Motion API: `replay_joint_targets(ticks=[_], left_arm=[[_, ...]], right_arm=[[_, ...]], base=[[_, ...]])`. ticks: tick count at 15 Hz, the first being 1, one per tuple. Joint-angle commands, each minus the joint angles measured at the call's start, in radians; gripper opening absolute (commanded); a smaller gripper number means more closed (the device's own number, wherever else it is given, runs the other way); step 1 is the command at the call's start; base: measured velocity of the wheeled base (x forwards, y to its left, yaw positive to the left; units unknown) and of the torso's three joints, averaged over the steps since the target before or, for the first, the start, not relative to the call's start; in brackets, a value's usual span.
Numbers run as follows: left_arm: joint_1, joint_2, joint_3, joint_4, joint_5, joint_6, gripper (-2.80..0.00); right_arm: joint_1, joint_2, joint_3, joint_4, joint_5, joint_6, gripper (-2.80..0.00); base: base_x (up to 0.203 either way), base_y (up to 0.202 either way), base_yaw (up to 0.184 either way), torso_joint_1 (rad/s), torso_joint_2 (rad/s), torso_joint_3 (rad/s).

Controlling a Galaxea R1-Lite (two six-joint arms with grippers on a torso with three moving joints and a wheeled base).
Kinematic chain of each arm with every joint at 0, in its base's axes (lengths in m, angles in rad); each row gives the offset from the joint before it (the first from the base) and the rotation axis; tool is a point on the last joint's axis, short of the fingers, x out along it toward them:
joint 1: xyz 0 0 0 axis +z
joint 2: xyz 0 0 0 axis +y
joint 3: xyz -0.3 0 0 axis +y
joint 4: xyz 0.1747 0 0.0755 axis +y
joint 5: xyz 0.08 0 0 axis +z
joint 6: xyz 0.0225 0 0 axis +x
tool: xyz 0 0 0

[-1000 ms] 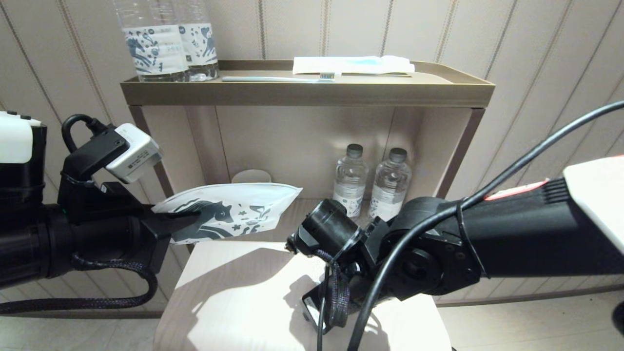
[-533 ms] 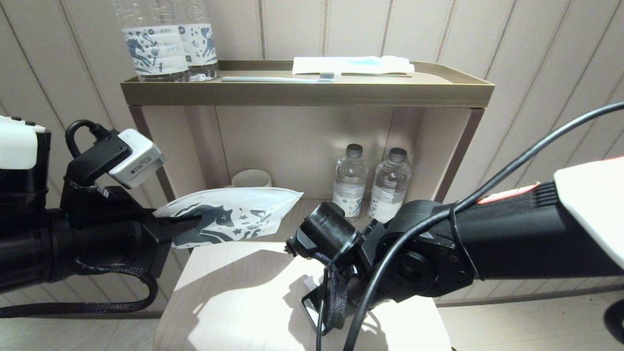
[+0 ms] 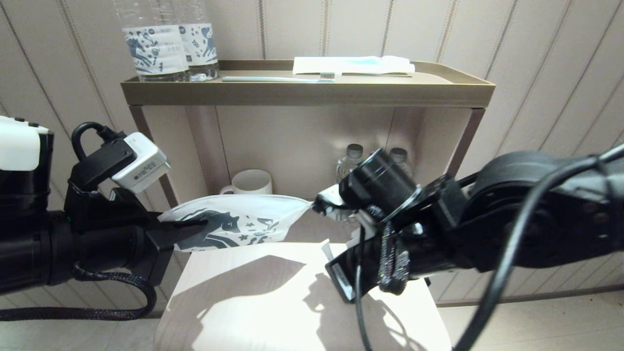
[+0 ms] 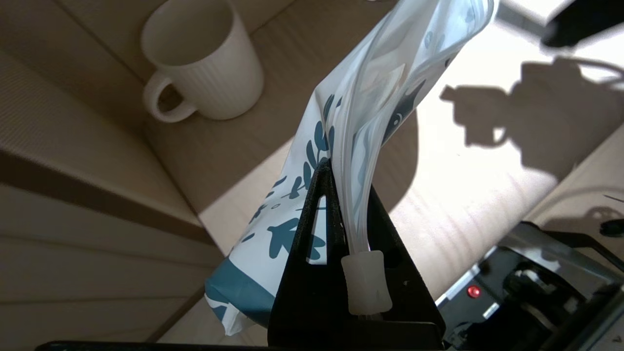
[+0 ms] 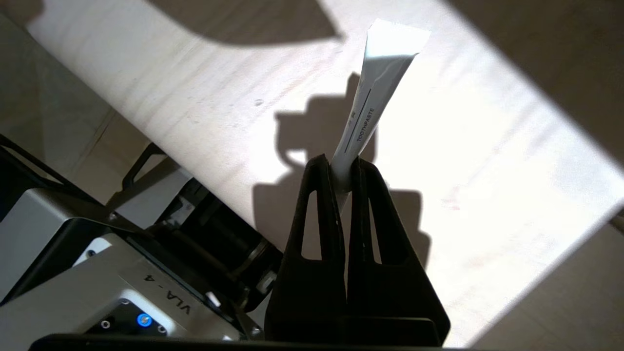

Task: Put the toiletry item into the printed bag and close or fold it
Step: Pick up the toothpaste, then place the toothpaste in the storage bag

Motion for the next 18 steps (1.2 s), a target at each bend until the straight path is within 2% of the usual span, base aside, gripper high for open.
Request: replay_joint_targets(ticks=[1, 3, 4, 7, 8, 9, 11, 14, 18], left_arm=[[-0.008, 0.015, -0.003, -0.001, -0.048, 0.011, -2.8], [-0.045, 0.038, -0.005, -0.002, -0.108, 0.031, -2.8], [-0.05, 0.069, -0.005, -0.005, -0.124, 0.055, -2.8], [-0.081, 0.205, -0.038, -0.01, -0.176, 0.134, -2.8], [-0.104, 0.256, -0.065, -0.011, -0.183, 0.148, -2.8], [-0.128, 0.299, -0.1, -0.011, -0.186, 0.155, -2.8], [-0.163, 0.357, -0.179, -0.011, -0.19, 0.16, -2.8], [-0.169, 0.386, -0.231, -0.011, -0.192, 0.162, -2.8], [-0.173, 0.373, -0.226, -0.011, -0.191, 0.161, -2.8]], right_arm=[[-0.083, -0.204, 0.001, 0.032, 0.005, -0.065, -2.8], [-0.145, -0.294, -0.013, 0.058, 0.029, -0.113, -2.8], [-0.174, -0.32, -0.024, 0.061, 0.066, -0.123, -2.8], [-0.181, -0.317, -0.034, 0.056, 0.259, -0.105, -2.8], [-0.176, -0.29, -0.029, 0.049, 0.288, -0.087, -2.8], [-0.168, -0.26, -0.017, 0.024, 0.296, -0.064, -2.8], [-0.135, -0.225, 0.061, -0.11, 0.3, -0.042, -2.8], [-0.1, -0.153, 0.177, -0.329, 0.299, -0.038, -2.8], [-0.096, -0.119, 0.206, -0.377, 0.297, -0.045, -2.8]], base=[[0.0, 0.0, 0.0, 0.0, 0.0, 0.0], [0.0, 0.0, 0.0, 0.0, 0.0, 0.0], [0.0, 0.0, 0.0, 0.0, 0.0, 0.0], [0.0, 0.0, 0.0, 0.0, 0.0, 0.0], [0.0, 0.0, 0.0, 0.0, 0.0, 0.0], [0.0, 0.0, 0.0, 0.0, 0.0, 0.0], [0.0, 0.0, 0.0, 0.0, 0.0, 0.0], [0.0, 0.0, 0.0, 0.0, 0.0, 0.0], [0.0, 0.0, 0.0, 0.0, 0.0, 0.0]])
